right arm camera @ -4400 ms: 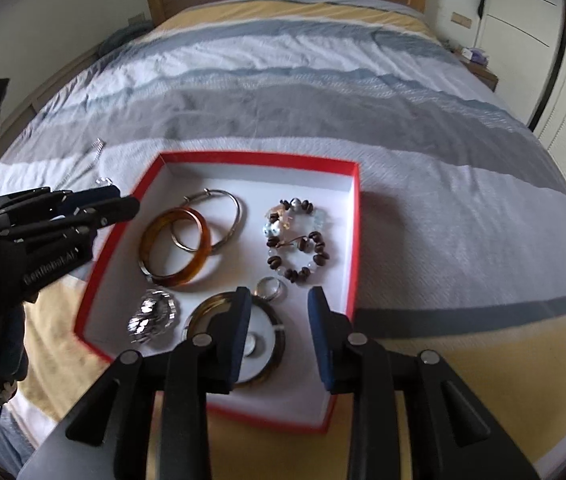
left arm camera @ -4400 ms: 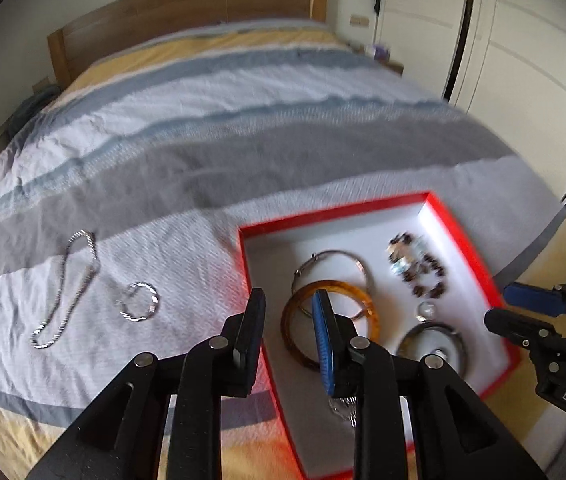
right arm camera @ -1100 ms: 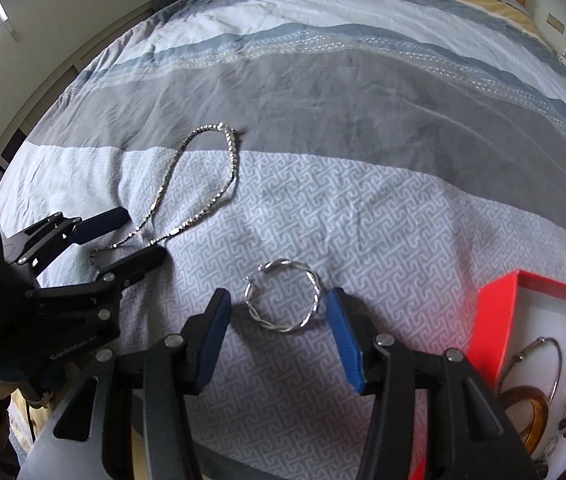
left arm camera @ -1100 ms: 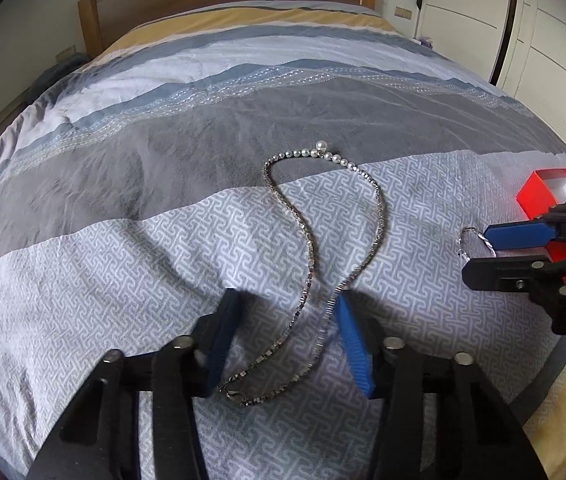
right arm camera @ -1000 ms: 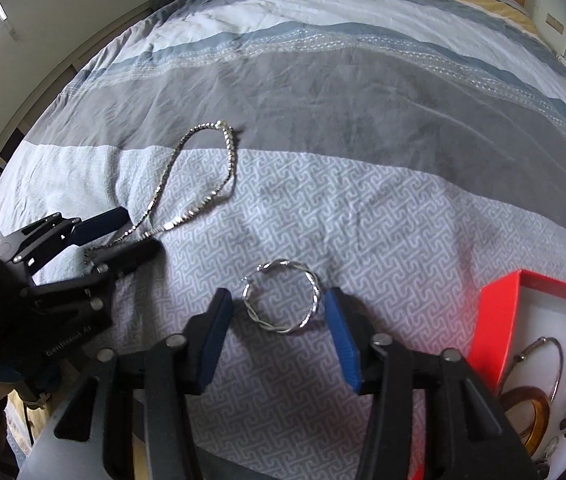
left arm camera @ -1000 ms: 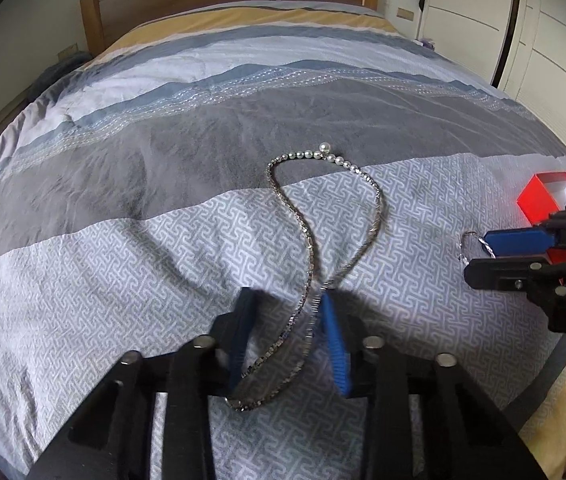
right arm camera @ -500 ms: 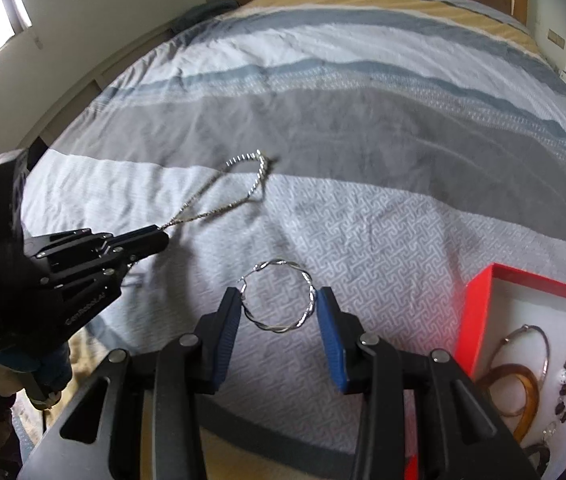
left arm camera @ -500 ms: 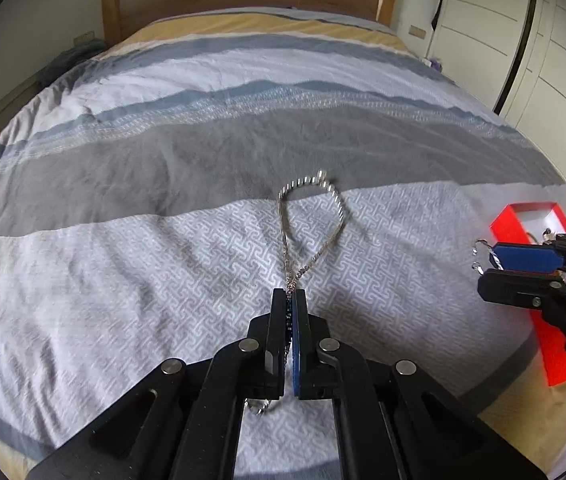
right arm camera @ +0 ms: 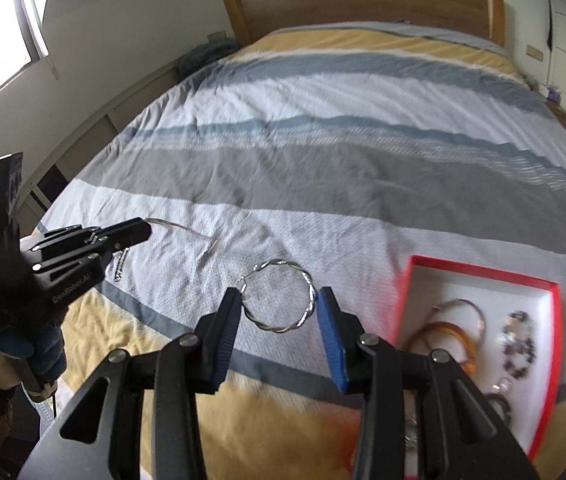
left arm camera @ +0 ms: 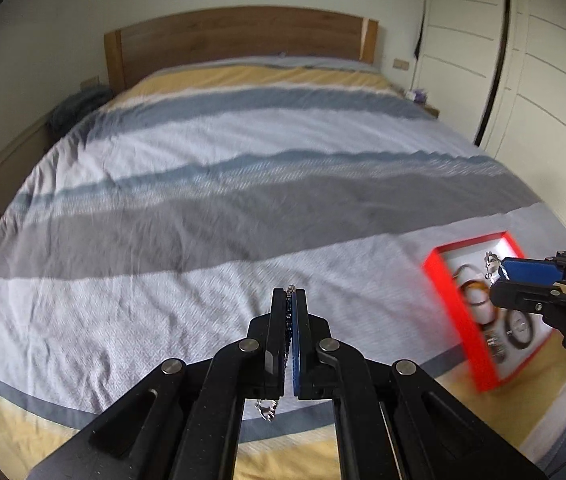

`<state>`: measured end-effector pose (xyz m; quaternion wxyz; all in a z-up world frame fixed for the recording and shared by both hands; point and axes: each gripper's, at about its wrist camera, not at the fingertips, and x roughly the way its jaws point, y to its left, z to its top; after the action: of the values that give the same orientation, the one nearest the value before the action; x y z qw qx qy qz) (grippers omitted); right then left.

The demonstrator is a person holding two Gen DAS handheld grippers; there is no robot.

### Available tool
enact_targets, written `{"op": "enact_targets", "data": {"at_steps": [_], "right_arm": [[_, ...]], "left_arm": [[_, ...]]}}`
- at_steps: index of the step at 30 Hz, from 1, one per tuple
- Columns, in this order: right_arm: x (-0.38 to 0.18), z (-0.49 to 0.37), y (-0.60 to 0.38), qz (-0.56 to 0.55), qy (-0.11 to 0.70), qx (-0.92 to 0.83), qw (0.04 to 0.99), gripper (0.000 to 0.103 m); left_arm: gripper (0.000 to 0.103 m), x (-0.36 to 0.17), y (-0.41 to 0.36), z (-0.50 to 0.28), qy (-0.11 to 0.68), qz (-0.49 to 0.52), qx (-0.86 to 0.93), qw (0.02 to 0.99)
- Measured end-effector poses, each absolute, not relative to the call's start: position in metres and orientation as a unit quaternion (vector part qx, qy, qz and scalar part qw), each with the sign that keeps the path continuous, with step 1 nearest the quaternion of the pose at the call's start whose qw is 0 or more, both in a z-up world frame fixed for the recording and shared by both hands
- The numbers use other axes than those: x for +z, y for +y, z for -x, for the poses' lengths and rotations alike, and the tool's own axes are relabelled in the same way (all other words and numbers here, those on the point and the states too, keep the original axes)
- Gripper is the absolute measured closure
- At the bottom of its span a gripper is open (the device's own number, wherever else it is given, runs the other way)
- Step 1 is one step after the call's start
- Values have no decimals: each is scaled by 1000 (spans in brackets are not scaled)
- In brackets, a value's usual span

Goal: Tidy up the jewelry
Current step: 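Carry the necklace and twisted hoop into the red box and release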

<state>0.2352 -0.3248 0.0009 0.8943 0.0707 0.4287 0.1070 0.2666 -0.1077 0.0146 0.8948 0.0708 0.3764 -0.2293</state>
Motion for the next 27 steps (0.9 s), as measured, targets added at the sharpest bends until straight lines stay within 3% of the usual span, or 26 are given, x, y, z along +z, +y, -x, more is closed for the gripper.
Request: {"op": "enact_targets", "data": {"at_steps": [14,20,27], "right_arm": [[57,-156,-429,-62,388,17,919,66],[38,-140,-471,-76,401,-11,913,66],[-26,-141,-488,-92,446,-11,890,66]], "left_arm": [[101,99,-201,-207,306,-42,-327,893],[101,76,-249,-195,329,-50,-357,873],[101,18,-300,-189,379,-80,-374,843]]}}
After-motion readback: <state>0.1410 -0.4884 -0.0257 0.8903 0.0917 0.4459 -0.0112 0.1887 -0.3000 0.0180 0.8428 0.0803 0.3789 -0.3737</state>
